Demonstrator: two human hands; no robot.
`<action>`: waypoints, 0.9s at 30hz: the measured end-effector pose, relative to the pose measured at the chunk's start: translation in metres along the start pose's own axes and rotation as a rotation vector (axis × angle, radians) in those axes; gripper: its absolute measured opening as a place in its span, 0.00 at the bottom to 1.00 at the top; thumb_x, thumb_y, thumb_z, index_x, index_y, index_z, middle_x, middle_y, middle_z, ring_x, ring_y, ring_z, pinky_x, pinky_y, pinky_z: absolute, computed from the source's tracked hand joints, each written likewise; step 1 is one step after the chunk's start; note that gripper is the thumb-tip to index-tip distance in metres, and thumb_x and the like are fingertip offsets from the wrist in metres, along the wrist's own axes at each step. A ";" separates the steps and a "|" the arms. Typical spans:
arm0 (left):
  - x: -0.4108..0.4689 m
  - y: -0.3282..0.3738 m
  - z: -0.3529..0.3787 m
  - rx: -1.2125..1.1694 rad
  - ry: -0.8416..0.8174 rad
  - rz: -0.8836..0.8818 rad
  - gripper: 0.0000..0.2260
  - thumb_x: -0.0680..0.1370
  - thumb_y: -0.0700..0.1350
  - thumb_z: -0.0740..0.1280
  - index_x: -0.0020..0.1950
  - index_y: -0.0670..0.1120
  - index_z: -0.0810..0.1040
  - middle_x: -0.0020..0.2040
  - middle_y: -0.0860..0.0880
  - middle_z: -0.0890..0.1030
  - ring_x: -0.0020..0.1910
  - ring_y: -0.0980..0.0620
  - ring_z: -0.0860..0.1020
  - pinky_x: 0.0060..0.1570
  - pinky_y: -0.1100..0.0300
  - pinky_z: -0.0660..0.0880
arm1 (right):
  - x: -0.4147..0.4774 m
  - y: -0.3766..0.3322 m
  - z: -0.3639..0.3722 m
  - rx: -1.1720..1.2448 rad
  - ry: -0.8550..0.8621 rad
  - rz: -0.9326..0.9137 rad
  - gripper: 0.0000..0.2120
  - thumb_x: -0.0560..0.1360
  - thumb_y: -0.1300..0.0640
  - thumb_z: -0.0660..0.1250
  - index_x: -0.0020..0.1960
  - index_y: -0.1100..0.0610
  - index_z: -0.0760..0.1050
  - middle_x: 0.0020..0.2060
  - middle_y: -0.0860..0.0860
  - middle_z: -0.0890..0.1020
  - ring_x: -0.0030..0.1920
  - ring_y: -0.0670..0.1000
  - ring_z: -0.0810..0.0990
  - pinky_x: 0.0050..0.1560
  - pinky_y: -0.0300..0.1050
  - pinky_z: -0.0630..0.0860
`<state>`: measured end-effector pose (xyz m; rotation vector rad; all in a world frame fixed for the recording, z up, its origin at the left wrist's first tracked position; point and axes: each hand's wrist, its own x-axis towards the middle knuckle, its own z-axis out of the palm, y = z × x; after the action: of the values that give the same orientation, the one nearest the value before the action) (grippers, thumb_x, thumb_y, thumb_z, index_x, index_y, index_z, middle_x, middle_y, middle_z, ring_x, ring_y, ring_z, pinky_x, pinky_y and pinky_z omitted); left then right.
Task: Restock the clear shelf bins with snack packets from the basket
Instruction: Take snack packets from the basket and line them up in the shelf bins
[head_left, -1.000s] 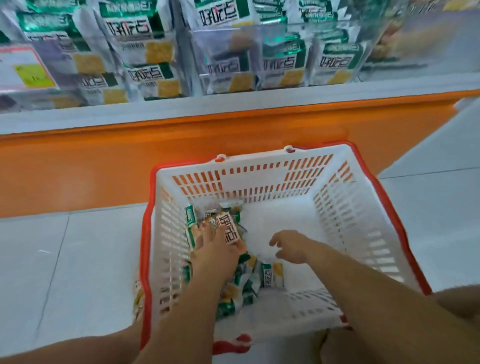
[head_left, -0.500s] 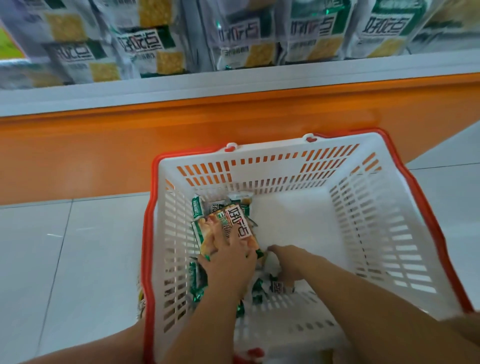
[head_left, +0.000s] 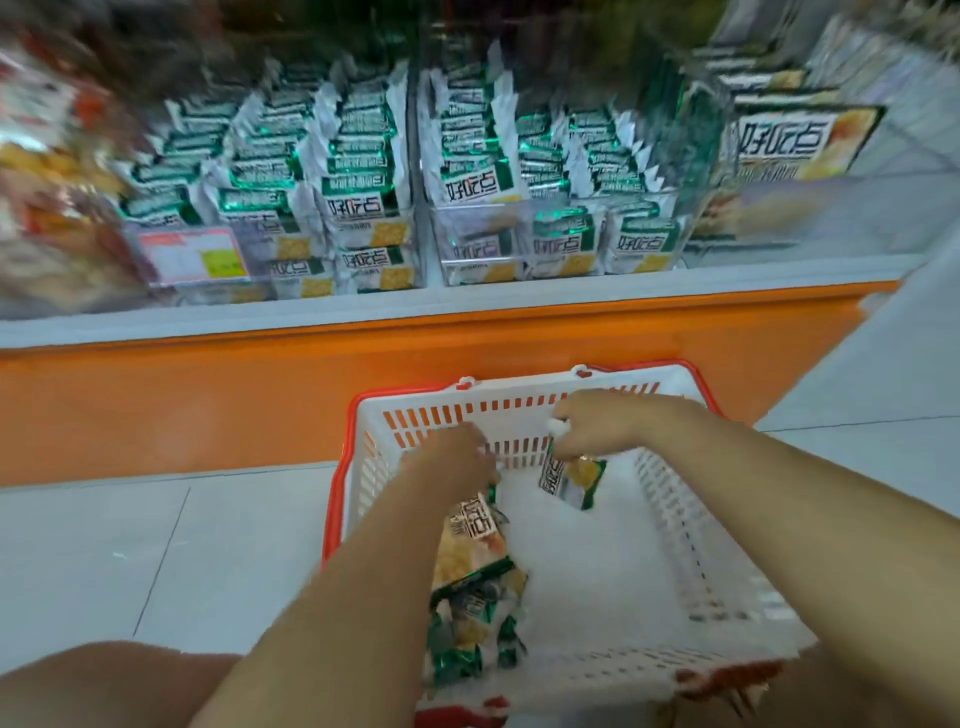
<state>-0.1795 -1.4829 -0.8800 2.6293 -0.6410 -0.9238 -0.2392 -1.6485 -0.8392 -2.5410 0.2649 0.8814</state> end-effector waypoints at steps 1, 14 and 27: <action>-0.004 0.012 -0.018 -0.036 0.087 0.029 0.14 0.80 0.48 0.60 0.64 0.47 0.74 0.60 0.47 0.78 0.48 0.50 0.78 0.52 0.54 0.77 | -0.010 -0.007 -0.020 -0.026 0.051 -0.028 0.10 0.76 0.52 0.64 0.54 0.55 0.72 0.42 0.46 0.74 0.39 0.47 0.72 0.34 0.41 0.66; -0.044 0.070 -0.184 0.221 0.895 0.401 0.12 0.79 0.44 0.62 0.62 0.50 0.77 0.62 0.49 0.76 0.62 0.46 0.71 0.56 0.51 0.70 | -0.069 -0.042 -0.162 0.287 0.746 -0.296 0.18 0.74 0.56 0.63 0.60 0.65 0.70 0.36 0.61 0.67 0.33 0.51 0.63 0.35 0.44 0.59; 0.006 0.101 -0.235 0.762 0.428 0.247 0.19 0.73 0.56 0.70 0.62 0.54 0.72 0.63 0.49 0.74 0.73 0.46 0.59 0.69 0.33 0.41 | -0.049 -0.022 -0.170 0.509 0.767 -0.424 0.10 0.78 0.62 0.61 0.57 0.49 0.70 0.20 0.39 0.74 0.18 0.42 0.63 0.22 0.32 0.62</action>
<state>-0.0558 -1.5463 -0.6648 3.1089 -1.3558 -0.0022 -0.1782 -1.7058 -0.6819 -2.1957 0.1360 -0.3137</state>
